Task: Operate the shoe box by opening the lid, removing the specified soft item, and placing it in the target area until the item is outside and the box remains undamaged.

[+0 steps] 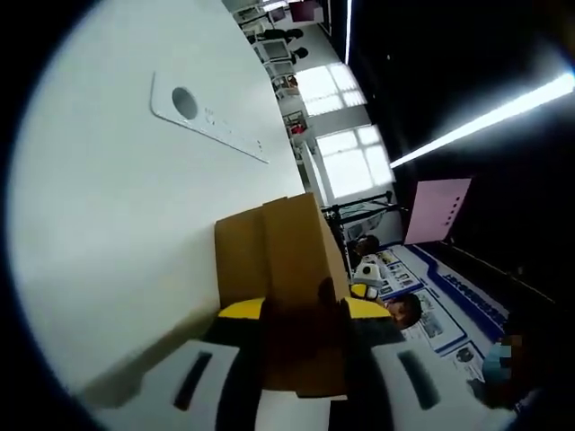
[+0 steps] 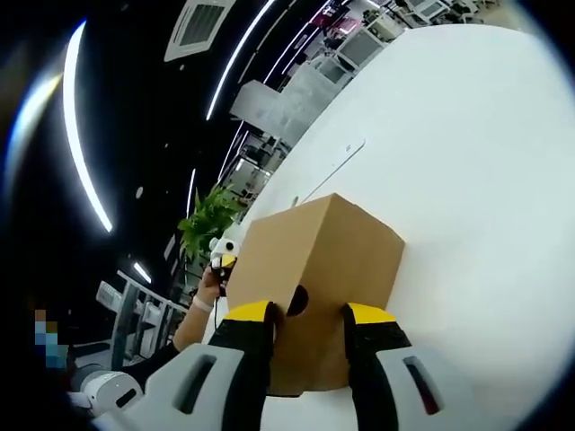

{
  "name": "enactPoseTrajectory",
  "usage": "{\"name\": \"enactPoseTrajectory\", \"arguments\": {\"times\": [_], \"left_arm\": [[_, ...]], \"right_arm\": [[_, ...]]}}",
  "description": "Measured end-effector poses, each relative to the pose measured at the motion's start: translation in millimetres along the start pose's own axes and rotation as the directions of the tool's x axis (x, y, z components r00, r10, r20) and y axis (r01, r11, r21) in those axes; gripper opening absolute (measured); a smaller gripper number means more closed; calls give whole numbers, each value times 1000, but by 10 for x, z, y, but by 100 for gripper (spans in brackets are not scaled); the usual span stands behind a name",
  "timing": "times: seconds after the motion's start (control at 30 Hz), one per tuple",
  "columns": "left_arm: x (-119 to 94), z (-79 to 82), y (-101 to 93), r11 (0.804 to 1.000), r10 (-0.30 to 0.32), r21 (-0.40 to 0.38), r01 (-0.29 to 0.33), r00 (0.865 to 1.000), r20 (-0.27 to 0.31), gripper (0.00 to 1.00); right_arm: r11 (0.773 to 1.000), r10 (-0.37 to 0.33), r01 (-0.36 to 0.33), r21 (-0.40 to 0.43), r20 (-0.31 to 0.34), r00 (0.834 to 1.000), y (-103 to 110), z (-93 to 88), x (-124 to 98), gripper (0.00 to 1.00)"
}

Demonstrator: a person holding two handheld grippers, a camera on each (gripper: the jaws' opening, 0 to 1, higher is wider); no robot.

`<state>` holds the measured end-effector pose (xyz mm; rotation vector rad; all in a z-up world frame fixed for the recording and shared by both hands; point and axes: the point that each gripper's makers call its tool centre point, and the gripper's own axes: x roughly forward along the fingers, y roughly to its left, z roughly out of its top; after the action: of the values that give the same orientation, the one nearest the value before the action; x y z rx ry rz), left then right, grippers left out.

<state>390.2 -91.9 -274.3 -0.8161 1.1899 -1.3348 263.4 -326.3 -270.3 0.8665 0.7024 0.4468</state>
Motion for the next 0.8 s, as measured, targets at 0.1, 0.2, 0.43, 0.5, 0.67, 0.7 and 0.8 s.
{"name": "enactPoseTrajectory", "arguments": {"times": [0.1, 0.2, 0.43, 0.5, 0.67, 0.7, 0.8], "left_arm": [[-18, 3, 2, 1000, 5, 1, -5, 1000, 3, 32], [-25, -11, -3, 1000, 13, 0, -13, 1000, 4, 32], [-54, -45, -26, 999, 34, 6, -34, 999, 5, 30], [-61, -36, -12, 999, 36, 5, -36, 999, 5, 30], [-82, 7, 21, 1000, 30, -9, -30, 999, 16, 30], [-86, 11, 21, 1000, 29, -11, -29, 999, 21, 30], [-99, 18, 32, 1000, 24, -21, -23, 999, 32, 30]], "right_arm": [[1000, 8, -8, -2, 1, 1000, -6, 11, 6, 31], [1000, 12, -12, -3, -2, 1000, -38, 71, -12, 31], [1000, 20, -21, -15, -20, 1000, -19, 40, 17, 31], [1000, 25, -25, -15, -27, 999, -13, 32, 24, 31], [999, 31, -32, -18, -58, 998, 10, 19, 33, 31], [999, 31, -32, -19, -61, 998, 13, 17, 33, 31], [999, 37, -39, -19, -68, 997, 19, 4, 32, 31]]}}
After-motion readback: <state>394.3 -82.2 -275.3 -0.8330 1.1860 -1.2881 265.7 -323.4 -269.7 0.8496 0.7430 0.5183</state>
